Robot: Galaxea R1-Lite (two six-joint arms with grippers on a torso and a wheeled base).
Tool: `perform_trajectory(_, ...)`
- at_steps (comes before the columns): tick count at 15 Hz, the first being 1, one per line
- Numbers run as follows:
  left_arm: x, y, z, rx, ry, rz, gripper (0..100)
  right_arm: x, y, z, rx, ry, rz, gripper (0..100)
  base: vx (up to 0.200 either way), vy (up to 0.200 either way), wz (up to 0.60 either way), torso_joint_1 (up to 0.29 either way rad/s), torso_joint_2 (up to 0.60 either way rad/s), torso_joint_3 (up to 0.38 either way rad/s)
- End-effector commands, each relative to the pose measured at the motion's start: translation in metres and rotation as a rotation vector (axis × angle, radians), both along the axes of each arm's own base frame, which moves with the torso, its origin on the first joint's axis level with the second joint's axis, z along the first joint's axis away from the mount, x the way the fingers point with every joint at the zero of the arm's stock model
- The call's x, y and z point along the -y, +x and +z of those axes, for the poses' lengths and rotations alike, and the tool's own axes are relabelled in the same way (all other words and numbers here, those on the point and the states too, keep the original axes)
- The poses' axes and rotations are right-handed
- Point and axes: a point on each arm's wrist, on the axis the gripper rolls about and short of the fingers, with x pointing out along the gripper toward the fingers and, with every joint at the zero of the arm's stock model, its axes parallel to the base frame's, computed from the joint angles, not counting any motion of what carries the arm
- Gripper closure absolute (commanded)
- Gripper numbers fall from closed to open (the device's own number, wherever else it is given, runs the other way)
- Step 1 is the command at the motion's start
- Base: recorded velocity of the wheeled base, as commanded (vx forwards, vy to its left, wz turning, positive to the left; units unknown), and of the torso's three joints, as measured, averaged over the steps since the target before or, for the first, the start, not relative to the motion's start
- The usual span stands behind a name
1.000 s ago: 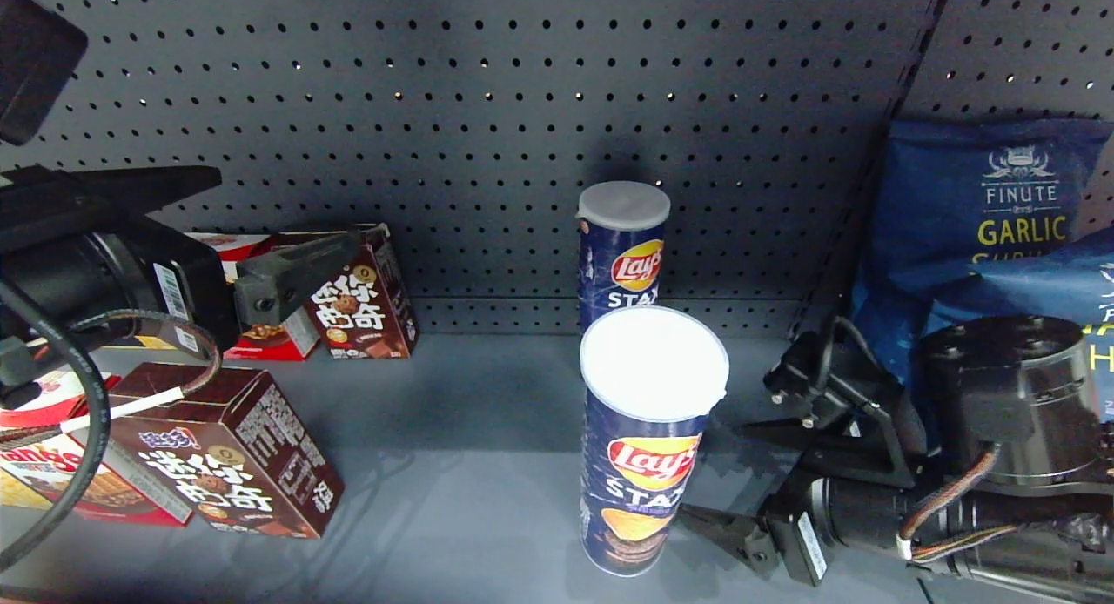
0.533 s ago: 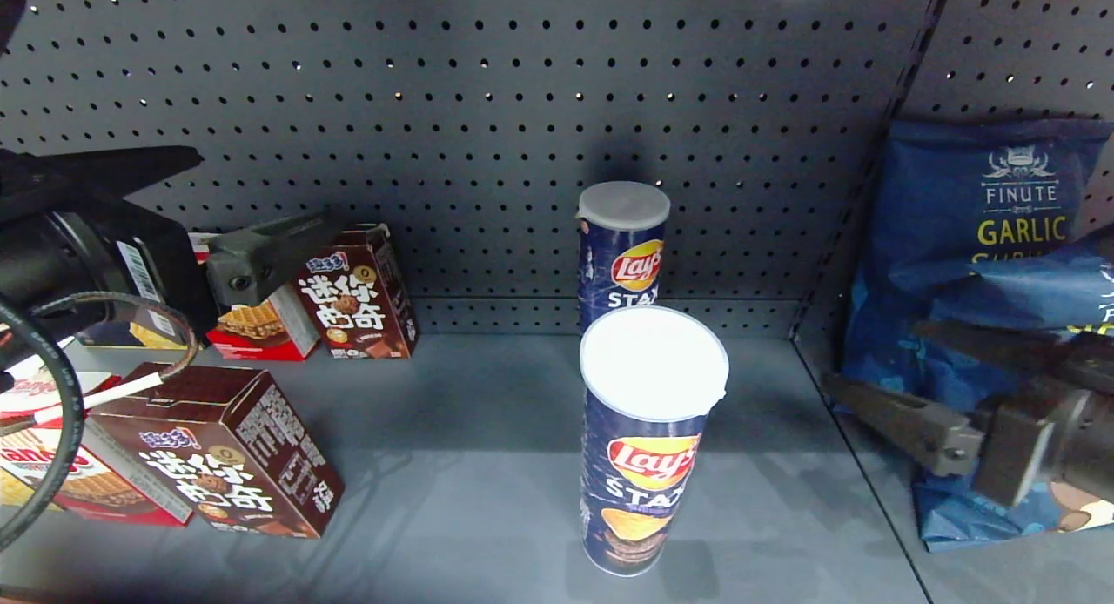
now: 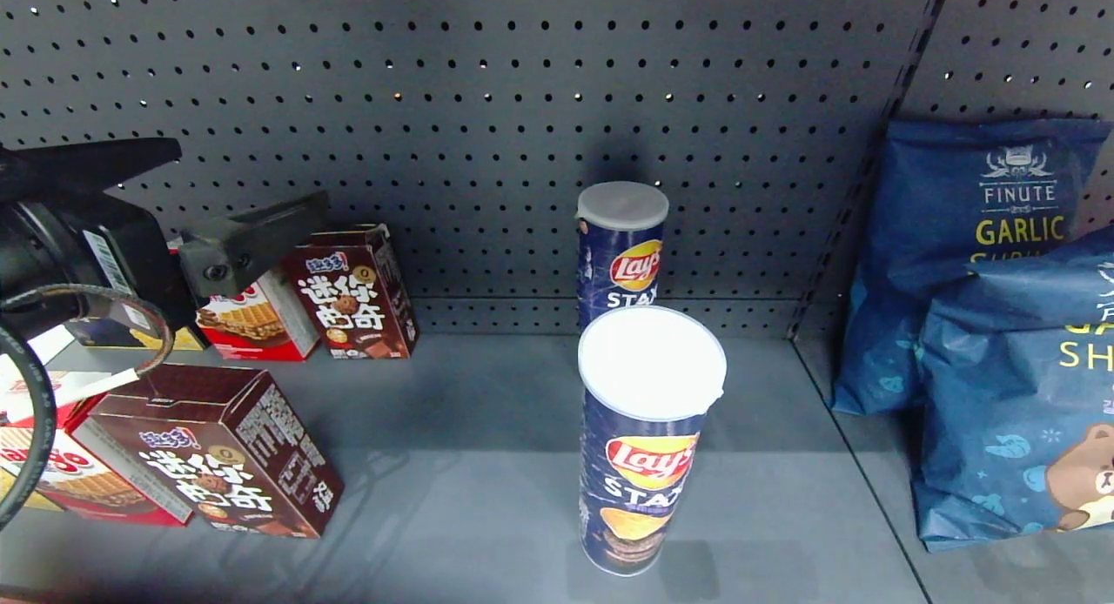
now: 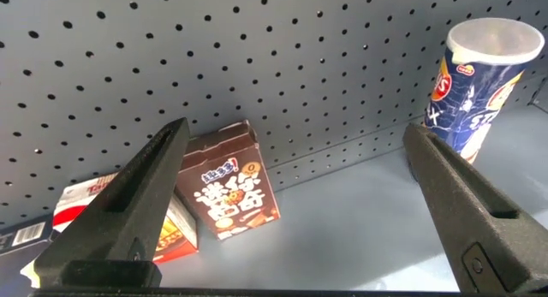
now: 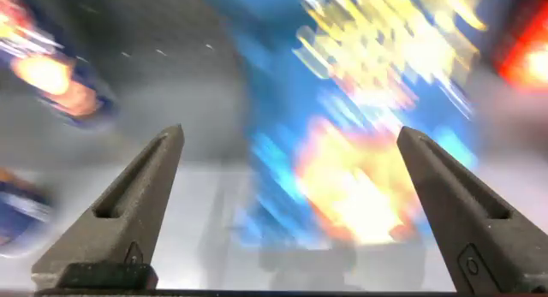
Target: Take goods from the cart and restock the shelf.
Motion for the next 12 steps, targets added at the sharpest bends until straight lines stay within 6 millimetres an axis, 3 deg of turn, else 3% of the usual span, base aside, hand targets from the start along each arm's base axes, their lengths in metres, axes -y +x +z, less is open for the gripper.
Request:
perform_trajectory(1,0.0,0.0,0.003,0.01,-0.003,-0.002,0,0.019,-0.021,-0.041,-0.003,0.001,-0.098,0,0.0,0.0,0.0,0.0,0.0,0.0)
perform_trajectory(4,0.001,0.001,0.0,0.001,0.004,-0.005,0,0.024,-0.026,-0.068,-0.078,-0.044,-0.325,0,0.0,0.0,0.0,0.0,0.0,0.0)
perform_trajectory(5,0.001,0.001,0.0,0.0,0.005,-0.005,0,0.027,-0.03,-0.086,-0.163,-0.068,-0.529,0,0.0,0.0,0.0,0.0,0.0,0.0)
perform_trajectory(6,0.001,0.0,0.001,0.003,0.003,-0.005,0,0.028,-0.036,-0.092,-0.181,-0.062,-0.616,0,0.0,0.0,0.0,0.0,0.0,0.0)
perform_trajectory(9,0.001,0.0,0.0,0.001,0.004,-0.005,0,0.024,-0.06,-0.102,-0.015,-0.083,-0.412,0,0.0,0.0,0.0,0.0,0.0,0.0)
perform_trajectory(12,0.003,0.001,0.001,0.005,0.004,-0.012,0,0.016,-0.062,-0.104,0.056,-0.11,-0.086,0,0.0,0.0,0.0,0.0,0.0,0.0)
